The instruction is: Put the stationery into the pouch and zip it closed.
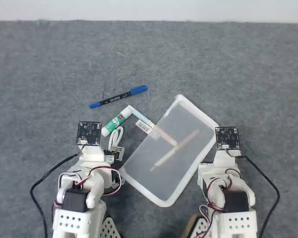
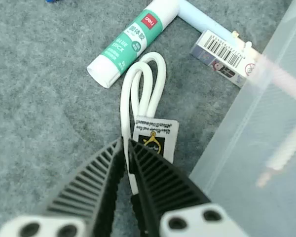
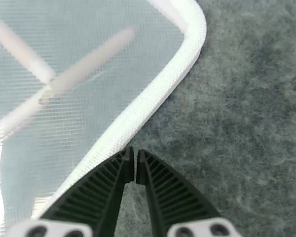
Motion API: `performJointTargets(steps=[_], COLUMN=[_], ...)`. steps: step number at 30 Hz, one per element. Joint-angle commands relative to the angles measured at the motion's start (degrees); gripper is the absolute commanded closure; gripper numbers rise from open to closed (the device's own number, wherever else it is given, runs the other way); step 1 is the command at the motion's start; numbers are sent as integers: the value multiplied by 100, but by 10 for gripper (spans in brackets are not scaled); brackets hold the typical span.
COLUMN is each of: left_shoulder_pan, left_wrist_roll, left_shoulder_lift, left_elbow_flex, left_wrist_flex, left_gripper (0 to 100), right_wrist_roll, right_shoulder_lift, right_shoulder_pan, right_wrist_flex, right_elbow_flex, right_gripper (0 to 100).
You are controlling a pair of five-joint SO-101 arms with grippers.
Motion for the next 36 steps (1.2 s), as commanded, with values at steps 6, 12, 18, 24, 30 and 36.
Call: performJointTargets(steps=[6,12,18,24,30,36], left_shoulder_pan=[9,9,9,9,9,9], left_wrist_roll=[9,9,9,9,9,9], left_shoulder_lift=[-79,-79,-79,-79,-79,-79], left_elbow_flex=[-75,-75,-75,-75,-75,-75], left_wrist_flex=[26,26,26,26,26,26], left_gripper=[988,988,988,988,988,988], right_wrist_roll=[-62,-62,-62,-62,-62,-62], right_shoulder_lift=[4,4,4,4,4,4], right_shoulder_pan=[75,75,75,75,75,75], right_wrist_flex=[31,31,31,31,31,31], right_elbow_flex=[114,114,114,114,114,114], right_gripper=[991,991,991,991,991,991])
